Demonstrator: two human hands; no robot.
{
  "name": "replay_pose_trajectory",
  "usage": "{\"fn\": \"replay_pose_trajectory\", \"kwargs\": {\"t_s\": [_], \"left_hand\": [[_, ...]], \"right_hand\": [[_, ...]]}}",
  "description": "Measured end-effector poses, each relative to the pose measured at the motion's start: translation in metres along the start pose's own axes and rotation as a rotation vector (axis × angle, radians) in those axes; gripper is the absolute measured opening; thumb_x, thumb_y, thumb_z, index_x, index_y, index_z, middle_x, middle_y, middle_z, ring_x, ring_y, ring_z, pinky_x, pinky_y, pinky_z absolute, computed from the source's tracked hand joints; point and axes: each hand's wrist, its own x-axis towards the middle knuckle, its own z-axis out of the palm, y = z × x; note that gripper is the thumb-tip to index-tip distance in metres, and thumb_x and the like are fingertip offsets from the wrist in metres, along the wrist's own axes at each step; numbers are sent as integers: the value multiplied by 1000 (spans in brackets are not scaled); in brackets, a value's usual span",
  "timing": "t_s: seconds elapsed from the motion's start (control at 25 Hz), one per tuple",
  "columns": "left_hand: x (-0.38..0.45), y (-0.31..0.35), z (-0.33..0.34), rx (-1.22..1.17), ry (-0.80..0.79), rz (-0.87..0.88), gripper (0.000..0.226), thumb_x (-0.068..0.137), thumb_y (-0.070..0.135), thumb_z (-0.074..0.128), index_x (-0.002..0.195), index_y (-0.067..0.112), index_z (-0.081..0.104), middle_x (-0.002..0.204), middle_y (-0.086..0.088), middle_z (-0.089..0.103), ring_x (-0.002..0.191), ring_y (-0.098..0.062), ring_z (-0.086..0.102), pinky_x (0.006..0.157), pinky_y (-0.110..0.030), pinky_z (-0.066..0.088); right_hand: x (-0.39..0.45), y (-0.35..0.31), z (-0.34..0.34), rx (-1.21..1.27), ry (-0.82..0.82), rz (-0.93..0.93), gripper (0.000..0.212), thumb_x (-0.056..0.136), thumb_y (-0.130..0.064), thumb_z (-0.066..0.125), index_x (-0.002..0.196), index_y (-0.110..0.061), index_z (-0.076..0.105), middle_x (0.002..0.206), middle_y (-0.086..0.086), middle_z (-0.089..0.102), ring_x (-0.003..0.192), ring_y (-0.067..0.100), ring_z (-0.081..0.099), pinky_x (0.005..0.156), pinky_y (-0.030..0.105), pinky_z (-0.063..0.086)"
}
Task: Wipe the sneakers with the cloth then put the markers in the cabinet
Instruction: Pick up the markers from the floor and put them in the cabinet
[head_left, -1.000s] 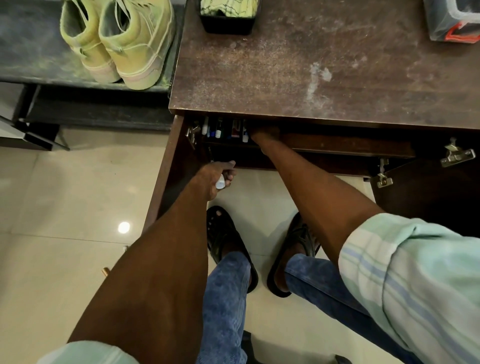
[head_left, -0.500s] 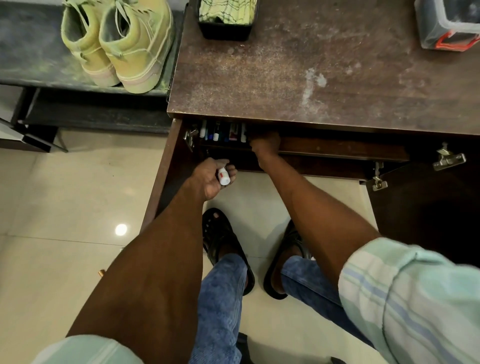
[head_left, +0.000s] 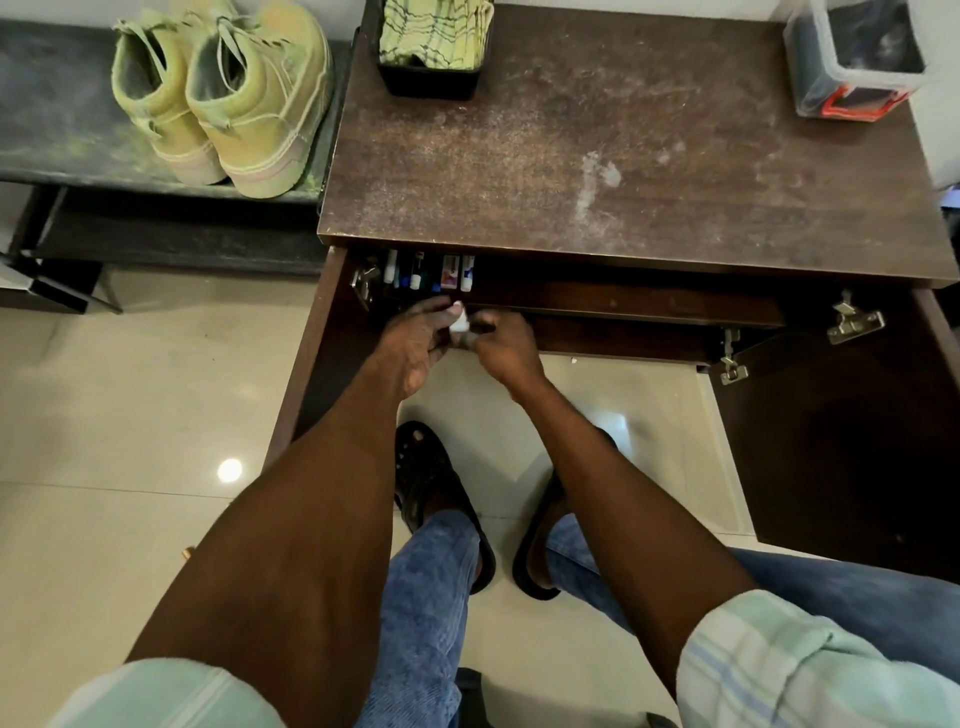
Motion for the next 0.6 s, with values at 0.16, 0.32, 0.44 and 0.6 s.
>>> {"fn": "replay_pose_trajectory", "kwargs": {"t_s": [0.16,0.32,0.44,0.6], "left_hand": [[-2,-2,-5,72,44,-63,39,97,20,53,135,12,50,142,-9,50,131,-25,47,108,-39,39],[0,-5,-15,138,67,-106,37,100,19,46,137,11,48,142,-9,49,129,-26,49,109,-41,40],[3,-5,-12,167,60,-104,36,100,21,47,134,11,50,140,-8,52,126,-24,52,106,-40,42],[3,-6,-8,199,47,-110,34,97,22,53,129,10,54,135,-7,57,120,-23,56,102,-39,45]], "right_hand": [[32,2,-8,-107,367,-31,31,87,-35,65,90,-5,72,88,14,73,79,22,66,60,21,35],[63,2,-11,-146,329,-47,37,92,-34,57,84,-1,72,88,19,72,88,29,68,63,23,38],[77,3,-7,-253,313,-37,31,92,-26,57,88,1,70,96,20,71,94,31,66,69,26,40],[73,9,-5,-134,338,-53,18,85,-14,65,90,2,70,96,20,71,94,31,66,74,30,47]]}}
